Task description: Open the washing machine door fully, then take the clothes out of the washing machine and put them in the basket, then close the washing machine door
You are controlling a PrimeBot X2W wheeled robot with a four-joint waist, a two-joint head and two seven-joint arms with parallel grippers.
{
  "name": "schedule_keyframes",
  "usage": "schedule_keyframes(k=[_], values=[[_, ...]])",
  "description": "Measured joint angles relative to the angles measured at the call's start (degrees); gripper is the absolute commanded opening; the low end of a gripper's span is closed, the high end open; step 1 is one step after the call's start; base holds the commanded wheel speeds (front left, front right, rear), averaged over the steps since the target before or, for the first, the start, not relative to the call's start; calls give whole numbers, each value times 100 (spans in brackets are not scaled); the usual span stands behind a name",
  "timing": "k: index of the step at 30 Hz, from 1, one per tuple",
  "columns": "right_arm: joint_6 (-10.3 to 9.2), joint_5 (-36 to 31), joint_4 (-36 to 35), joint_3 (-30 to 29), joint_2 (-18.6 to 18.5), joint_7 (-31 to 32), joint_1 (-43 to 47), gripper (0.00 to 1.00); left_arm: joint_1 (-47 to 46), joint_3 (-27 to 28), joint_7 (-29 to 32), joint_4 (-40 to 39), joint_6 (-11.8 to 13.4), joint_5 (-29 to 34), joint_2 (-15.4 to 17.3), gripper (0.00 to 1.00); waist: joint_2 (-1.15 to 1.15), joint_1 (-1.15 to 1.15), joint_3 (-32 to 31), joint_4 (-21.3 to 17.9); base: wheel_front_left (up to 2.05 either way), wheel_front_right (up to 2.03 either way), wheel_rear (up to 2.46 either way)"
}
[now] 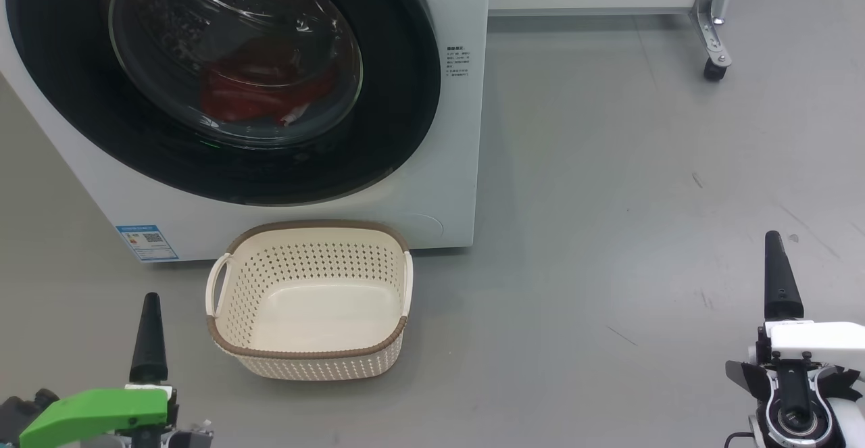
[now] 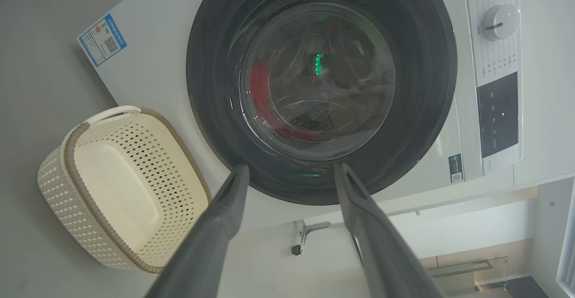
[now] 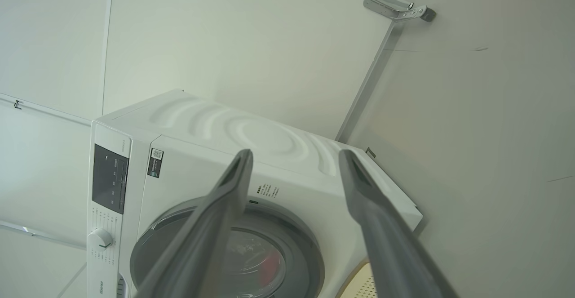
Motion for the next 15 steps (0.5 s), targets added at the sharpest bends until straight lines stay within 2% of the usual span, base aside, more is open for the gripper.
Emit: schedule_keyframes(k=[6,11,15], values=[[-2,-318,-100,2,12,-60,-12,100,-18,27,-69,-68,0,324,-9,100,0,0,-3,11,0,0,0],[-18,-694,-191,29,25,-153,-13,100,-23,3,-135,-129,0,881,-25,100,0,0,-7,27,0,0,0],[-25,-1273,-264,29,27,-205,-13,100,-23,-14,-193,-147,2,1293,-40,100,0,0,-8,40,0,0,0]])
